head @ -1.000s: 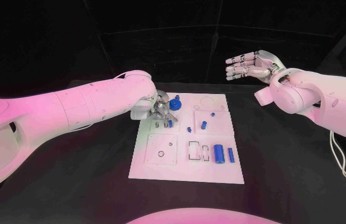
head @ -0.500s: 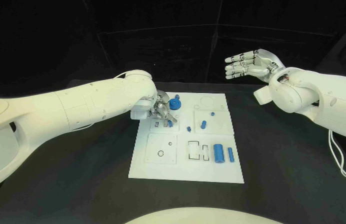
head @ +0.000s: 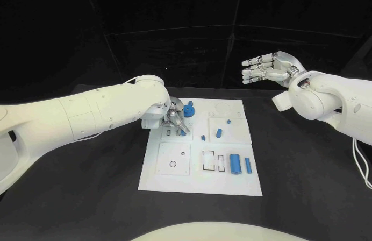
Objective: Assemble the parts on the task board
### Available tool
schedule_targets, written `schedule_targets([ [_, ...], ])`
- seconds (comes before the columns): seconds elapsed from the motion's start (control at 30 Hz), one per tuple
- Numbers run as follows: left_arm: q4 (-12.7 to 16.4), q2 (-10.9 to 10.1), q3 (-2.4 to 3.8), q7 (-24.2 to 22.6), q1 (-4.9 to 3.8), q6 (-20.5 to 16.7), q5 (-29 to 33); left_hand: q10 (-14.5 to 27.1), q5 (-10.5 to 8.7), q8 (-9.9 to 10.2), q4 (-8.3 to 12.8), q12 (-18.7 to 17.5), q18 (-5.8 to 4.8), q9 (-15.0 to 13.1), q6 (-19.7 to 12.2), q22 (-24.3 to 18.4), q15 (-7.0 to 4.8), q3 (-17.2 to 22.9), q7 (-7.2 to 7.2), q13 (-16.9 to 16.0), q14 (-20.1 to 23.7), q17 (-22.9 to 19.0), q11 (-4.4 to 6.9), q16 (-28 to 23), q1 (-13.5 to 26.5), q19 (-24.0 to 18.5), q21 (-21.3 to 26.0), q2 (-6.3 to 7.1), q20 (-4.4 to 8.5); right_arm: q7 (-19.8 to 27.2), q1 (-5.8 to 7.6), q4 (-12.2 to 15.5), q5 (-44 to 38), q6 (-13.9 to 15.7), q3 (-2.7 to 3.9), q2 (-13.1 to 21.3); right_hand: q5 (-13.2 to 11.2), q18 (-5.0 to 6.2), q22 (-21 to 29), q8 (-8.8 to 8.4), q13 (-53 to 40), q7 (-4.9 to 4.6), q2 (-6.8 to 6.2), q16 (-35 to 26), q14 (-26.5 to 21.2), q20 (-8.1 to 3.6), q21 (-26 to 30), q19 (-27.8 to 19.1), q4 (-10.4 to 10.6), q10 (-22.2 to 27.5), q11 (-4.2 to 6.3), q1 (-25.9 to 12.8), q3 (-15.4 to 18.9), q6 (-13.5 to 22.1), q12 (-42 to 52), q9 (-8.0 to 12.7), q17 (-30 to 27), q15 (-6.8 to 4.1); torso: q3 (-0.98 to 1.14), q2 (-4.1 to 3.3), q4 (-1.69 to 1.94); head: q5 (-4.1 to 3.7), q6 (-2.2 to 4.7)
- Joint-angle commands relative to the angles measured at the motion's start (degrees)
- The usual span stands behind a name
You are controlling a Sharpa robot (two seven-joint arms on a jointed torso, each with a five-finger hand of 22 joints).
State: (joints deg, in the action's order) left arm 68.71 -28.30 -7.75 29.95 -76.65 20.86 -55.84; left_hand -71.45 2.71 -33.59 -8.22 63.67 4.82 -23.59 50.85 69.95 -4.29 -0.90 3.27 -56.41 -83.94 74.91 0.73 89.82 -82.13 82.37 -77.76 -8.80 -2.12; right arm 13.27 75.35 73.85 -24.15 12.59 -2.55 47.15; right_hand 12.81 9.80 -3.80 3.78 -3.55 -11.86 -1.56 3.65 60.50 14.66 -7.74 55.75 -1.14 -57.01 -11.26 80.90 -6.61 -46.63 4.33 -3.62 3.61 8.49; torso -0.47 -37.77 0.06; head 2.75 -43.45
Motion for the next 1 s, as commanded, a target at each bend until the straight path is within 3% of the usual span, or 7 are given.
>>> schedule_targets([
  [0.03,0.6,-0.5,-0.03,-0.4,0.06,-1.8,1.8,0.0,0.42,-0.5,4.0,-0.7,-0.7,-0.9,-0.5,0.0,-0.26,5.3,-0.03,0.3,-6.1,15.1,0.27,0.2,-1.7,-0.1,0.0,0.06,0.41,0.2,0.13,-0.1,-0.8,0.2,0.04,-0.2,0.3,0.69,0.1,-0.19,0.0,-2.44,0.68,-0.2,-0.3,-0.05,0.2,0.5,-0.2,0.4,0.07,0.0,0.0,0.2,-0.2,0.0,0.0,0.23,0.0,0.0,0.02,-0.04,-0.06],
  [0.1,0.9,-1.0,-0.03,-0.5,0.06,-2.5,2.1,-0.1,0.51,-0.8,4.4,-1.0,-0.68,-1.5,-0.8,0.0,-0.11,7.9,0.2,0.6,-6.1,15.1,0.11,0.2,-1.0,-0.2,0.1,0.79,0.34,0.2,0.13,-0.2,-0.9,0.2,0.04,-0.2,0.3,0.69,0.1,-0.19,0.0,-2.44,0.68,-0.2,-0.3,-0.05,0.2,0.5,-0.2,0.4,0.07,0.0,0.0,0.2,-0.2,0.0,0.0,0.23,0.04,0.03,0.03,-0.05,-0.08],
  [0.2,1.5,-1.7,-0.02,-0.7,0.07,-3.7,2.4,-0.5,0.88,-1.5,5.0,-1.6,-0.6,-3.3,-1.4,0.1,0.15,16.7,0.54,1.0,-6.1,15.1,0.05,0.2,2.8,-0.3,0.3,3.86,0.22,0.2,0.13,-0.4,-1.0,0.1,0.04,-0.3,0.3,0.69,0.1,-0.19,0.0,-2.44,0.68,-0.2,-0.3,-0.05,0.2,0.5,-0.2,0.4,0.07,0.0,0.0,0.2,-0.2,0.0,0.0,0.23,-0.02,0.03,0.13,-0.13,-0.06],
  [0.43,3.5,-4.0,-0.02,-2.7,0.07,-9.4,4.5,-1.3,0.72,-2.5,6.9,-1.5,-0.63,-5.7,-1.4,0.4,0.06,29.1,0.32,0.8,-6.1,15.1,0.12,0.2,7.7,-0.1,0.4,8.95,0.16,0.3,0.12,-0.6,-1.0,0.0,0.04,-0.3,0.8,0.69,0.1,-0.15,0.0,-2.45,0.87,-0.1,-0.5,-0.02,0.5,0.6,-0.4,0.5,0.05,-0.1,0.1,0.2,-0.2,0.0,-0.1,0.26,0.09,0.04,0.16,0.26,-0.07],
  [0.53,5.0,-5.3,-0.03,-3.7,0.09,-12.5,5.5,-1.8,3.17,-3.1,7.6,-1.3,-0.67,-6.6,-1.2,0.6,0.01,33.1,0.22,0.7,-6.1,15.1,0.15,0.2,9.8,0.0,0.3,10.6,0.17,0.3,0.12,-0.7,-1.0,-0.2,0.04,-0.3,0.9,0.69,0.1,-0.15,0.0,-2.45,0.89,-0.1,-0.5,-0.02,0.5,0.6,-0.4,0.5,0.05,-0.2,0.1,0.2,-0.2,0.0,-0.1,0.26,0.03,0.04,0.11,0.31,-0.12],
  [0.73,8.0,-7.8,-0.06,-5.0,0.56,-18.0,6.3,-2.3,4.14,-3.8,8.6,-1.3,-0.72,-7.6,-1.0,0.9,-0.21,36.8,0.07,0.7,-6.1,15.1,0.32,0.2,11.6,0.1,0.3,12.16,0.25,0.4,0.12,-0.8,-1.0,-0.4,0.04,-0.2,1.1,0.69,0.1,-0.15,0.0,-2.46,0.91,-0.1,-0.5,-0.02,0.6,0.7,-0.4,0.5,0.04,-0.2,0.1,0.3,-0.2,0.0,-0.1,0.27,0.12,0.09,0.21,0.62,-0.23],
  [1.0,11.2,-10.6,-0.1,-6.3,2.53,-26.0,3.8,-2.7,4.37,-4.2,9.3,-1.3,-0.84,-8.2,-0.9,1.6,-0.33,38.7,-0.07,0.8,-6.1,15.0,0.43,0.1,12.4,0.4,-0.1,12.91,0.39,0.3,0.12,-0.8,-1.0,-0.5,0.04,0.1,1.2,0.69,0.1,-0.14,0.0,-2.45,0.93,-0.1,-0.5,-0.02,0.7,0.7,-0.5,0.5,0.04,-0.2,0.1,0.2,-0.2,0.0,-0.1,0.27,0.32,0.22,0.84,0.33,-0.46],
])
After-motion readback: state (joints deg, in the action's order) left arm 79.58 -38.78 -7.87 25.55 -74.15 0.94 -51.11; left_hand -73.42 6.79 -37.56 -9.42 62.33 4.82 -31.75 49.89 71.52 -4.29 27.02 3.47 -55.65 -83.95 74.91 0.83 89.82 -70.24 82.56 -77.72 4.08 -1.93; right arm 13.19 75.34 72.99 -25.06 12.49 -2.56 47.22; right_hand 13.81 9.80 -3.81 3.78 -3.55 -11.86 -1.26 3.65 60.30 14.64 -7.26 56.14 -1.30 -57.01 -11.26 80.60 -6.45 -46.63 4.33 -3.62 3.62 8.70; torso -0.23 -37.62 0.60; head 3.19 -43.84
